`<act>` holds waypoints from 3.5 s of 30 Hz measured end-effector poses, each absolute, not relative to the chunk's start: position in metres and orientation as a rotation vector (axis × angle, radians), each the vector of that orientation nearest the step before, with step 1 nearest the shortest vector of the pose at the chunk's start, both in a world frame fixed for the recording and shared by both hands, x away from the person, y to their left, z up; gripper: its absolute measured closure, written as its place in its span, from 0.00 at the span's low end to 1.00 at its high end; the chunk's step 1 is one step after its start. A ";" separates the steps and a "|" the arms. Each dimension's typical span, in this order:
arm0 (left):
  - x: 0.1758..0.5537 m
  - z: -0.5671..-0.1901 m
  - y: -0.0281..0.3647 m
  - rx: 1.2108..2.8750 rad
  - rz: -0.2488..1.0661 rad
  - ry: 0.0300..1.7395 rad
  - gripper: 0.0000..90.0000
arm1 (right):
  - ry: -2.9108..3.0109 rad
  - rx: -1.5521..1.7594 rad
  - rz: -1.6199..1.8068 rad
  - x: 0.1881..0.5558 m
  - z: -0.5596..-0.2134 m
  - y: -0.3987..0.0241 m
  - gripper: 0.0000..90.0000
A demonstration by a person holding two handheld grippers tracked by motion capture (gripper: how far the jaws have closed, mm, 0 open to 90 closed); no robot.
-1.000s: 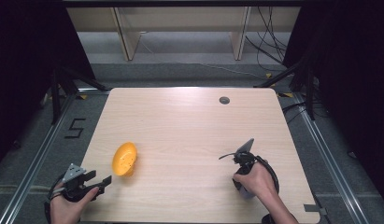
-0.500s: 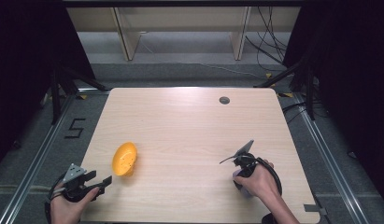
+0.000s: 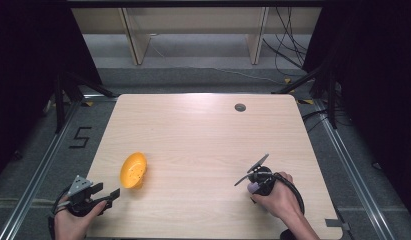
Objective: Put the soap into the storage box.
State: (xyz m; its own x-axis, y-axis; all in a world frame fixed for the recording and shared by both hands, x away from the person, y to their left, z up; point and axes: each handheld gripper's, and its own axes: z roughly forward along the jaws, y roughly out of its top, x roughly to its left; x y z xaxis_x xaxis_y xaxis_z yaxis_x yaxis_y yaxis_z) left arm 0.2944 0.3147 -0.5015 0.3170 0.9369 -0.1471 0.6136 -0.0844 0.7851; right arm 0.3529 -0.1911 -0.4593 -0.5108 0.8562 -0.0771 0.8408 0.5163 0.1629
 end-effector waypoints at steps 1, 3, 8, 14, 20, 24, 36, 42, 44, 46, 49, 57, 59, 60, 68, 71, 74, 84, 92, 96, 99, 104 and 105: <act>0.294 -0.501 0.315 1.793 0.516 1.388 0.31 | 2.604 1.468 0.157 0.353 -0.459 -0.191 0.56; 0.294 -0.502 0.315 1.789 0.518 1.383 0.31 | 2.618 1.351 0.192 0.349 -0.455 -0.192 0.56; 0.294 -0.502 0.314 1.787 0.520 1.386 0.31 | 2.615 1.222 0.229 0.343 -0.451 -0.190 0.56; 0.294 -0.502 0.314 1.784 0.518 1.383 0.31 | 2.615 1.072 0.263 0.340 -0.449 -0.189 0.56; 0.294 -0.502 0.315 1.784 0.520 1.383 0.32 | 2.583 0.964 0.281 0.334 -0.447 -0.187 0.56; 0.294 -0.502 0.314 1.779 0.526 1.385 0.32 | 2.561 0.878 0.288 0.331 -0.445 -0.186 0.56; 0.294 -0.501 0.314 1.774 0.533 1.385 0.32 | 2.482 0.671 0.301 0.324 -0.442 -0.182 0.56; 0.294 -0.501 0.314 1.773 0.535 1.386 0.32 | 2.456 0.547 0.293 0.322 -0.441 -0.180 0.56; 0.294 -0.501 0.314 1.772 0.535 1.385 0.32 | 2.445 0.530 0.292 0.321 -0.441 -0.180 0.56; 0.294 -0.501 0.314 1.777 0.529 1.383 0.32 | 2.431 0.489 0.296 0.319 -0.440 -0.178 0.56; 0.294 -0.501 0.314 1.771 0.526 1.386 0.32 | 2.407 0.458 0.305 0.317 -0.439 -0.176 0.56; 0.294 -0.501 0.314 1.773 0.531 1.383 0.33 | 2.341 0.385 0.297 0.313 -0.437 -0.171 0.56; 0.294 -0.501 0.315 1.773 0.532 1.384 0.33 | 2.308 0.333 0.269 0.312 -0.436 -0.170 0.56; 0.294 -0.501 0.315 1.777 0.528 1.382 0.33 | 2.308 0.333 0.269 0.312 -0.436 -0.170 0.56; 0.294 -0.501 0.315 1.774 0.529 1.382 0.33 | 2.217 0.219 0.235 0.308 -0.434 -0.166 0.56; 0.294 -0.501 0.315 1.775 0.529 1.382 0.33 | 2.186 0.181 0.238 0.309 -0.433 -0.166 0.56; 0.294 -0.501 0.315 1.772 0.531 1.381 0.33 | 2.158 0.122 0.219 0.310 -0.430 -0.165 0.56; 0.292 -0.476 0.304 1.709 0.582 1.282 0.34 | 2.129 0.112 0.234 0.308 -0.431 -0.161 0.56; 0.294 -0.448 0.271 1.742 0.525 1.110 0.34 | 2.112 0.133 0.240 0.305 -0.428 -0.155 0.56; 0.301 -0.439 0.244 1.797 0.469 0.988 0.35 | 2.099 0.091 0.243 0.306 -0.425 -0.153 0.56; 0.306 -0.436 0.228 1.826 0.438 0.933 0.36 | 2.097 0.092 0.247 0.305 -0.424 -0.150 0.56; 0.312 -0.431 0.205 1.851 0.404 0.858 0.36 | 2.089 0.078 0.256 0.305 -0.422 -0.146 0.56; 0.313 -0.430 0.199 1.853 0.391 0.842 0.36 | 2.065 -0.032 0.221 0.308 -0.416 -0.143 0.56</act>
State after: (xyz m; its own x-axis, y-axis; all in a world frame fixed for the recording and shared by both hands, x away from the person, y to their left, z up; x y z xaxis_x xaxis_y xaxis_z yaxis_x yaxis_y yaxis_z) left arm 0.3126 0.1992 -0.4299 0.7028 0.7033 -0.1068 0.3727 -0.2361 0.8974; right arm 0.3084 -0.1426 -0.4163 -0.4850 0.0701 -0.8717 -0.1163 0.9828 0.1438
